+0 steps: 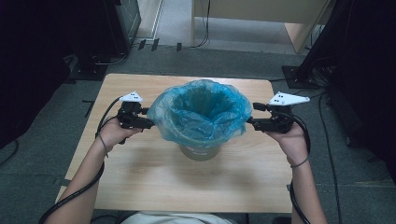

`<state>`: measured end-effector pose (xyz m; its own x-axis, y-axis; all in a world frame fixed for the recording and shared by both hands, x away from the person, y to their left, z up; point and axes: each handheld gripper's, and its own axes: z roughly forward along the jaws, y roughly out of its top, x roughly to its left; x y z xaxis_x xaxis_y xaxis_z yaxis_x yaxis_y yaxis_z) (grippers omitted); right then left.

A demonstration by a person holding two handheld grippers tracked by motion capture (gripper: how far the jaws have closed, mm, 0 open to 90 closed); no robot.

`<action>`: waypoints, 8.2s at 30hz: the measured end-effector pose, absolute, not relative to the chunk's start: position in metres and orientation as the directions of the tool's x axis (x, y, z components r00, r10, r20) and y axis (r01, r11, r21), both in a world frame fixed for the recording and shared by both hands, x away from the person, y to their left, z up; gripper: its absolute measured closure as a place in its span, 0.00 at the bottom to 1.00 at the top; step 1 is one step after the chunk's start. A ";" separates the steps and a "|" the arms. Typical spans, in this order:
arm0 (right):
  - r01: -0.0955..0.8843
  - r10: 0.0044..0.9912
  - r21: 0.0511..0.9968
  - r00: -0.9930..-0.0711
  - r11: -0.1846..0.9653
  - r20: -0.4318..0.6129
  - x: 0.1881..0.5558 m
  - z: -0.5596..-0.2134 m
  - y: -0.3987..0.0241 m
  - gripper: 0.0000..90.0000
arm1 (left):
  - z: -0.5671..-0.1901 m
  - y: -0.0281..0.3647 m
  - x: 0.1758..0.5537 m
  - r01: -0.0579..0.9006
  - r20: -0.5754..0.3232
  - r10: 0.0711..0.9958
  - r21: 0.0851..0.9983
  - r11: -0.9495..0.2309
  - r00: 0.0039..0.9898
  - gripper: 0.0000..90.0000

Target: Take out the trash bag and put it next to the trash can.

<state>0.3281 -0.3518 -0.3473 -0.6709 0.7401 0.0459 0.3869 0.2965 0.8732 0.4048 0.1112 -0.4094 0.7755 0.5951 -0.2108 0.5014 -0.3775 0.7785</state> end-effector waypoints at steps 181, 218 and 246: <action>0.336 0.559 0.799 -0.829 0.500 -0.001 0.408 -0.295 -0.142 0.23 | -0.412 0.153 0.410 0.524 -0.265 0.611 0.800 -0.294 0.746 0.32; 0.381 0.643 0.799 -0.766 0.465 -0.009 0.375 -0.310 -0.245 0.29 | -0.401 0.181 0.432 0.520 -0.244 0.641 0.806 -0.283 0.728 0.36; 0.437 0.728 0.808 -0.685 0.395 0.015 0.350 -0.333 -0.328 0.33 | -0.308 0.132 0.431 0.432 -0.197 0.550 0.836 -0.339 0.812 0.34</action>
